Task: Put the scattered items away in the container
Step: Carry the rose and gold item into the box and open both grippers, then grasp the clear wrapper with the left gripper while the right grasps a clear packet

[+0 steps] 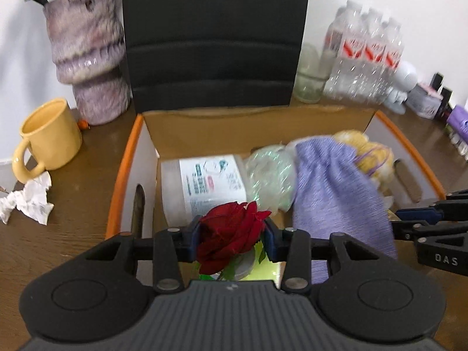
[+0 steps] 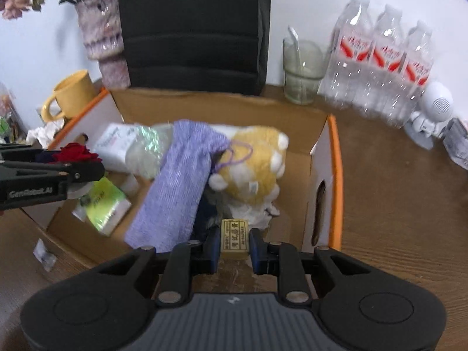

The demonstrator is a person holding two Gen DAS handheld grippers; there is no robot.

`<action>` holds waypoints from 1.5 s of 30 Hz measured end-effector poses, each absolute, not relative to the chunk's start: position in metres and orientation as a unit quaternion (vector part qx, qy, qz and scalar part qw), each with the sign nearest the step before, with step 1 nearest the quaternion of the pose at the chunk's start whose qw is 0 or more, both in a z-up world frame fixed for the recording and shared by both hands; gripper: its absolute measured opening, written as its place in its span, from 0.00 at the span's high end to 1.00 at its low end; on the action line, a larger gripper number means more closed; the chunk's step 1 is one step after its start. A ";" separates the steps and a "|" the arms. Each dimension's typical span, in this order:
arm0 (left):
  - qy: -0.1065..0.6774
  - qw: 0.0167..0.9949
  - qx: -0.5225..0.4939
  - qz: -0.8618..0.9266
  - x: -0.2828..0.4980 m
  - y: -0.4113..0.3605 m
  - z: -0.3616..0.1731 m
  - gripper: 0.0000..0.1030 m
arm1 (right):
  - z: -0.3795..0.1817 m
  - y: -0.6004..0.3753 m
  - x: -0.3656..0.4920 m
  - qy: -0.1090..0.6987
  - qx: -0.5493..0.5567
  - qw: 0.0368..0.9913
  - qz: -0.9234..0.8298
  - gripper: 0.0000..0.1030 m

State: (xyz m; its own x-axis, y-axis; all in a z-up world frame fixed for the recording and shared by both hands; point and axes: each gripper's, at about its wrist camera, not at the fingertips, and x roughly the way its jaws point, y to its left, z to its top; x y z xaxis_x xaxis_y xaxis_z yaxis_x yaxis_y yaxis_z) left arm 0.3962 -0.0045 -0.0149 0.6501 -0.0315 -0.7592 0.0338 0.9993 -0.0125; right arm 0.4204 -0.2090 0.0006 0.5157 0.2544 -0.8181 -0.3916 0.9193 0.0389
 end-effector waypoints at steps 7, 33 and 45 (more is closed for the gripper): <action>0.419 0.908 0.008 -0.012 0.396 -0.002 -0.018 0.34 | -0.009 -0.205 0.422 0.464 -0.080 0.863 0.185 0.58; 0.313 0.948 -0.059 0.019 0.196 0.071 -0.037 0.00 | -0.020 -0.232 0.226 0.320 -0.050 0.917 0.234 0.07; 0.343 0.939 -0.010 0.032 0.235 0.045 -0.057 0.00 | -0.035 -0.201 0.231 0.347 -0.074 0.901 0.249 0.37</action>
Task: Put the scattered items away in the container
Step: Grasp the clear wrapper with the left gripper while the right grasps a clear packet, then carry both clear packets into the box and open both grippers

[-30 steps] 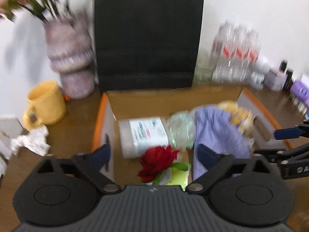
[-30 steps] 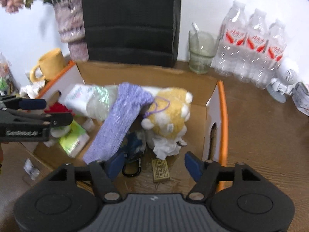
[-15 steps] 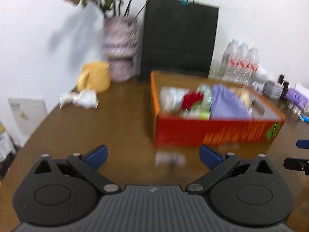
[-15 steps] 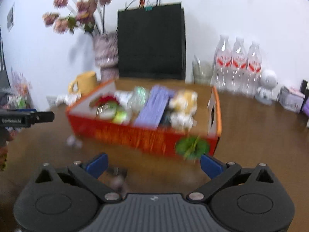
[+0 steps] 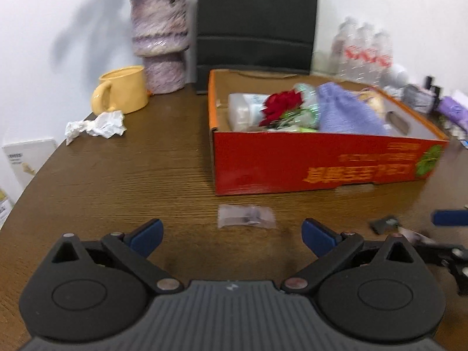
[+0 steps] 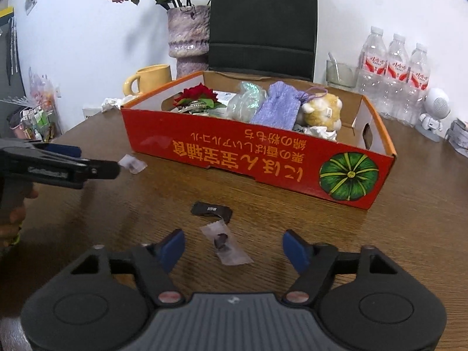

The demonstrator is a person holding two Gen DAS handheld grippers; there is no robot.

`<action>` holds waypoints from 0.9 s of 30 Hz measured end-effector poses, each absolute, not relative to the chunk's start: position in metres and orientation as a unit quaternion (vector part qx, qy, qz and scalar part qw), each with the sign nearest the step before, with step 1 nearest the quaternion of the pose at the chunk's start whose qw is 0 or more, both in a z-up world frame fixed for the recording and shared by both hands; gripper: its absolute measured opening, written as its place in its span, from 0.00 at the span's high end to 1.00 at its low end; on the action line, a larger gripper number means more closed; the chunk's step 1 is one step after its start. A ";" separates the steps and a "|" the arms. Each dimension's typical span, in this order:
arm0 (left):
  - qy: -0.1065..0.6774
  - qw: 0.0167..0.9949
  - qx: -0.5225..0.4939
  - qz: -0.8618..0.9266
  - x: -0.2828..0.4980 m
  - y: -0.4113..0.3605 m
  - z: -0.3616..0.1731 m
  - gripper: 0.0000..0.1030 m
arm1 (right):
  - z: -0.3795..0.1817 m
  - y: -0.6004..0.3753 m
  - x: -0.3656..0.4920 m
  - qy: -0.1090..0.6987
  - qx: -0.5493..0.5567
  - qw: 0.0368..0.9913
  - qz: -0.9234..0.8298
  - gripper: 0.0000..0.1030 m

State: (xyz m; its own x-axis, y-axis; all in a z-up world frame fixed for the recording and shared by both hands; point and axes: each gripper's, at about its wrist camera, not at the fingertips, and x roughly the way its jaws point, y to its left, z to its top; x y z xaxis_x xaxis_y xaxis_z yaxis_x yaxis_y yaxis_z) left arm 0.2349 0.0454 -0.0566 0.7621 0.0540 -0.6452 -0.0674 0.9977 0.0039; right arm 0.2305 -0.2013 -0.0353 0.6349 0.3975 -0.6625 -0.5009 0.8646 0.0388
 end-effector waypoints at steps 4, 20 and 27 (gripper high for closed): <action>0.344 0.938 0.000 0.046 0.248 0.038 -0.061 0.08 | -0.040 -0.201 0.234 0.353 -0.073 0.899 0.250 0.43; 0.347 0.938 0.006 0.000 0.248 0.031 -0.061 0.64 | -0.041 -0.202 0.230 0.341 -0.084 0.900 0.256 0.83; 0.339 0.941 0.008 -0.010 0.235 0.025 -0.061 0.72 | -0.042 -0.204 0.226 0.338 -0.082 0.903 0.251 0.85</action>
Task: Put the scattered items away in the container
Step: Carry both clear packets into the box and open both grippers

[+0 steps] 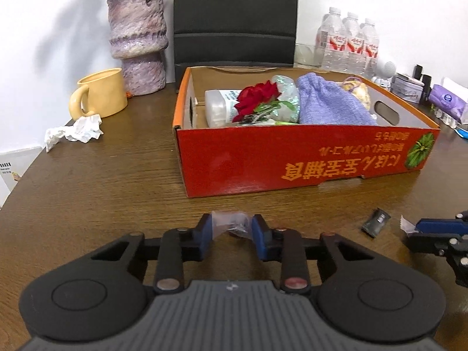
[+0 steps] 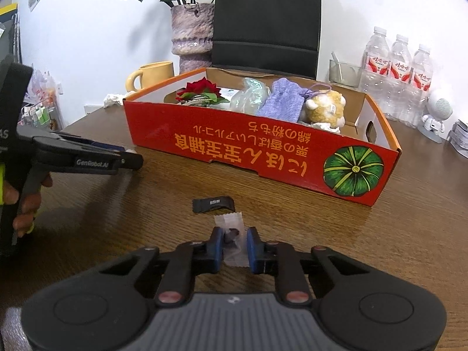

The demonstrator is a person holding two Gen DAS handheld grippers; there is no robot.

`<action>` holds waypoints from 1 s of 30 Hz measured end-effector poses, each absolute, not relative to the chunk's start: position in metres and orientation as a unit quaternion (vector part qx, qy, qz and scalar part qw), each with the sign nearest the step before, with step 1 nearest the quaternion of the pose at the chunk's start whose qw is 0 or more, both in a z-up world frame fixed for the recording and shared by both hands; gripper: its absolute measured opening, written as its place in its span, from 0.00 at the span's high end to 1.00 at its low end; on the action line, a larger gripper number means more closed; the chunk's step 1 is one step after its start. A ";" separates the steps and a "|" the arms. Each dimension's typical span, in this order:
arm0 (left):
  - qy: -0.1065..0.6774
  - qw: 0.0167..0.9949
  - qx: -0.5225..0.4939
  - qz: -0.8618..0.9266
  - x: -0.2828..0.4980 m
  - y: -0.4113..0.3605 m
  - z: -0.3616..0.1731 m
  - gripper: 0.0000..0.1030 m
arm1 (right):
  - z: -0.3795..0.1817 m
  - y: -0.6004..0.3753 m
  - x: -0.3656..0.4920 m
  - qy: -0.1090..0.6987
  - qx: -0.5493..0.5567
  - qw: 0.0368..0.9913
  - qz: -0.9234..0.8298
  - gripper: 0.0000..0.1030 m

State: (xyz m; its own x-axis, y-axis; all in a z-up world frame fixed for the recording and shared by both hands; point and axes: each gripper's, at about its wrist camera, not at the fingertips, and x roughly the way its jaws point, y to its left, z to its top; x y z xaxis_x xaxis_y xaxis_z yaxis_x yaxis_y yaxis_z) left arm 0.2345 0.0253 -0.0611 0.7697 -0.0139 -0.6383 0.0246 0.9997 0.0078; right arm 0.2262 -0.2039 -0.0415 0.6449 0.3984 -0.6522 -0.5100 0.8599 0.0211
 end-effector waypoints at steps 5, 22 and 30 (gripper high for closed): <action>0.335 0.942 0.013 -0.013 0.226 0.019 -0.061 0.74 | -0.042 -0.207 0.224 0.337 -0.077 0.905 0.249 0.86; 0.290 0.957 -0.021 -0.025 0.176 0.008 -0.040 0.75 | -0.036 -0.226 0.208 0.329 -0.048 0.913 0.235 0.91; 0.220 0.974 -0.016 -0.046 0.176 0.004 0.018 0.75 | 0.009 -0.243 0.210 0.280 -0.036 0.930 0.236 0.91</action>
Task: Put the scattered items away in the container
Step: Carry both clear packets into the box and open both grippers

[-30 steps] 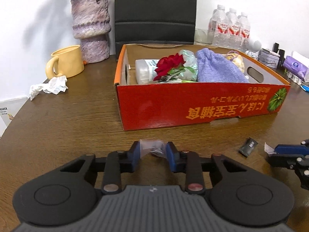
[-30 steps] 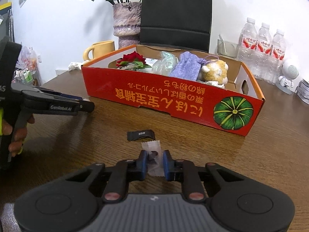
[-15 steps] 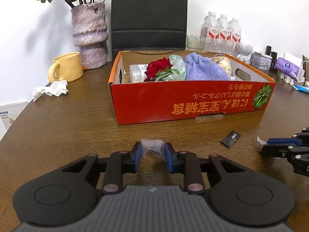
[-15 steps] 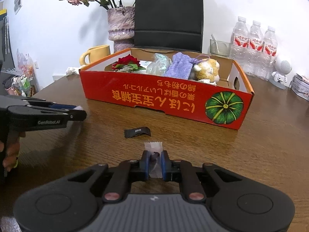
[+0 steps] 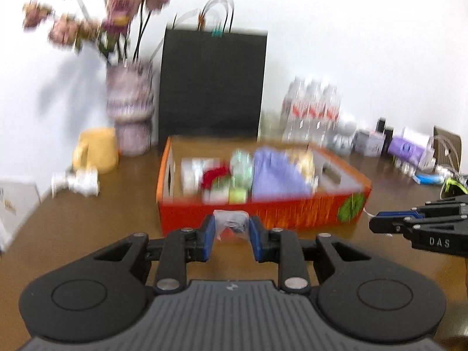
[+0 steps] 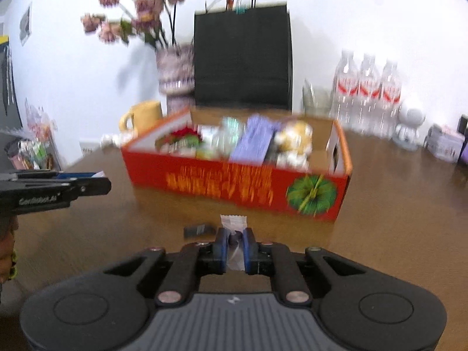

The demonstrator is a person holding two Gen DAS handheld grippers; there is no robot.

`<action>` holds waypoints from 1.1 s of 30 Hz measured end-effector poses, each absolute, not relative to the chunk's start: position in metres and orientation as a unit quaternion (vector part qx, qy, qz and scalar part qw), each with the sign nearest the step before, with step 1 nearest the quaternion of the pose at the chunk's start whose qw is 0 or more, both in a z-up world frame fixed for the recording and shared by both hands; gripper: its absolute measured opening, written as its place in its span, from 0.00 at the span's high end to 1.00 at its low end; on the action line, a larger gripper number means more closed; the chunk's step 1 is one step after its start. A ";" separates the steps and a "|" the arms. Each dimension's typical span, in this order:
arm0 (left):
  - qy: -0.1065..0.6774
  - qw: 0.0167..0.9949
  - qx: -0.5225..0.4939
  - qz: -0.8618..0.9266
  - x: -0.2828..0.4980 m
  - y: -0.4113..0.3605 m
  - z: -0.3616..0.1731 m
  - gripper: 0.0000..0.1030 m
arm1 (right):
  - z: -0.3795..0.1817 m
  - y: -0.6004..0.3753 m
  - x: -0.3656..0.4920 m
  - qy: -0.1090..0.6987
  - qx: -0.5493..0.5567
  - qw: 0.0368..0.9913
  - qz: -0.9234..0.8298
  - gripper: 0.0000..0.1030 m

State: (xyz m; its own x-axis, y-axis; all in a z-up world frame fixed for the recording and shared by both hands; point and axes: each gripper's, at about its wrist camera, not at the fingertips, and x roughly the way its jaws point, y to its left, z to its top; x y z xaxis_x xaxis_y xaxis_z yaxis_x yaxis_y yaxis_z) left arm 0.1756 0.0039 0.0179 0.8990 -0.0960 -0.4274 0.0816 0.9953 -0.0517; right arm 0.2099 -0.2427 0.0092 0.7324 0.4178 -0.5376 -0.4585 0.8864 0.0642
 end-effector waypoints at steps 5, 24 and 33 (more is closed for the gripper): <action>0.215 0.975 -0.006 -0.059 0.224 0.000 0.050 0.74 | 0.057 -0.247 0.247 0.241 -0.039 0.941 0.232 0.91; 0.395 0.919 -0.020 -0.004 0.398 0.013 -0.008 0.71 | -0.002 -0.208 0.427 0.434 -0.069 0.879 0.187 0.90; 0.367 0.930 -0.018 -0.006 0.383 0.013 0.002 0.11 | 0.008 -0.215 0.423 0.430 -0.044 0.883 0.182 0.38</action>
State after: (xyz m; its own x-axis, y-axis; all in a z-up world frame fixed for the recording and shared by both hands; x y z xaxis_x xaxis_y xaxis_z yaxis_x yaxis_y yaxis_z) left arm 0.3828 0.0131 0.0021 0.7312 -0.0244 -0.6817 -0.0023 0.9993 -0.0383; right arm 0.4227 -0.2150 0.0085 0.5631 0.2840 -0.7760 -0.3601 0.9296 0.0788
